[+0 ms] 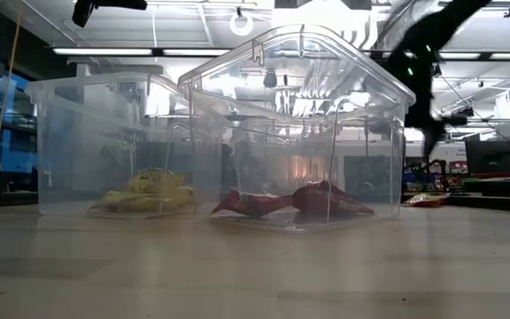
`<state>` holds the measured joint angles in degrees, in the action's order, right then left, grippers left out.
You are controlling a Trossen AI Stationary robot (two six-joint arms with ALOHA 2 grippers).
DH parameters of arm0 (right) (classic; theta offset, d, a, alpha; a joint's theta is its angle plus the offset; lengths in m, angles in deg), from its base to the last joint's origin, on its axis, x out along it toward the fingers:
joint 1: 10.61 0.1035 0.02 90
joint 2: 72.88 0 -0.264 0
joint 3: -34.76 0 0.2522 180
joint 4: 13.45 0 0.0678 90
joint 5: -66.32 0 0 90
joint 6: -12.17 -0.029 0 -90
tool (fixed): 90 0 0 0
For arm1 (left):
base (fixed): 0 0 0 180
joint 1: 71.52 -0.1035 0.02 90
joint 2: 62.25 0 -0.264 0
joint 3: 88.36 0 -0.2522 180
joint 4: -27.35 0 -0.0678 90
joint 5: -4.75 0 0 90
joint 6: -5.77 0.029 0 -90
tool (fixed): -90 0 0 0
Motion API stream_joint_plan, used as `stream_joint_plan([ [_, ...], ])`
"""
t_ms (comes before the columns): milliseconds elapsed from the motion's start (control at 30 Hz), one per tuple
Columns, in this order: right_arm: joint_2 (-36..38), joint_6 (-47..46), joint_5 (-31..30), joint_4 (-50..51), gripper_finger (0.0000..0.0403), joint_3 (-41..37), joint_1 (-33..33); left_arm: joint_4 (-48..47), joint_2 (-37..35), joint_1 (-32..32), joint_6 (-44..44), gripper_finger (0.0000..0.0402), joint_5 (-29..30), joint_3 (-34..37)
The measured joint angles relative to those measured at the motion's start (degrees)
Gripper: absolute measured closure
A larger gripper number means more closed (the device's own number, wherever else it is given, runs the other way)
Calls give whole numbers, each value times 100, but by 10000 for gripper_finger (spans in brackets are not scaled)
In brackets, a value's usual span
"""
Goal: Sort candy
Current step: Put the red candy into the bottom right transparent bin
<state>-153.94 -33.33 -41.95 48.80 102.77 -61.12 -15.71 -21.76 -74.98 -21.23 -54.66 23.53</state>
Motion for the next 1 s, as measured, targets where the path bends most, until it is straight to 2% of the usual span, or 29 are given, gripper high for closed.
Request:
stream_joint_plan([
  [133,0,-581,269,-1004,200,-910,-300,1,0,0,-127,402,2,0],
  [333,0,-1668,331,-2259,200,-2024,-428,1,0,0,-195,402,4,0],
  [467,59,-1698,445,-2901,213,-2455,-411,1,0,0,-238,402,4,0],
  [533,55,-1539,460,-2948,246,-2476,-293,1,0,0,-242,401,3,0],
  [667,382,-1055,795,-2710,369,-2398,40,1,0,0,-284,401,4,0],
  [700,536,-897,952,-2657,384,-2362,115,1,0,0,-284,402,3,0],
  [833,1360,-638,808,-2668,388,-1970,314,1,0,0,-284,401,4,0],
  [933,2018,-81,729,-2745,398,-1526,518,1,0,0,-291,402,26,0],
  [1000,2432,313,927,-3073,395,-1196,690,1,0,0,-297,401,33,0],
])
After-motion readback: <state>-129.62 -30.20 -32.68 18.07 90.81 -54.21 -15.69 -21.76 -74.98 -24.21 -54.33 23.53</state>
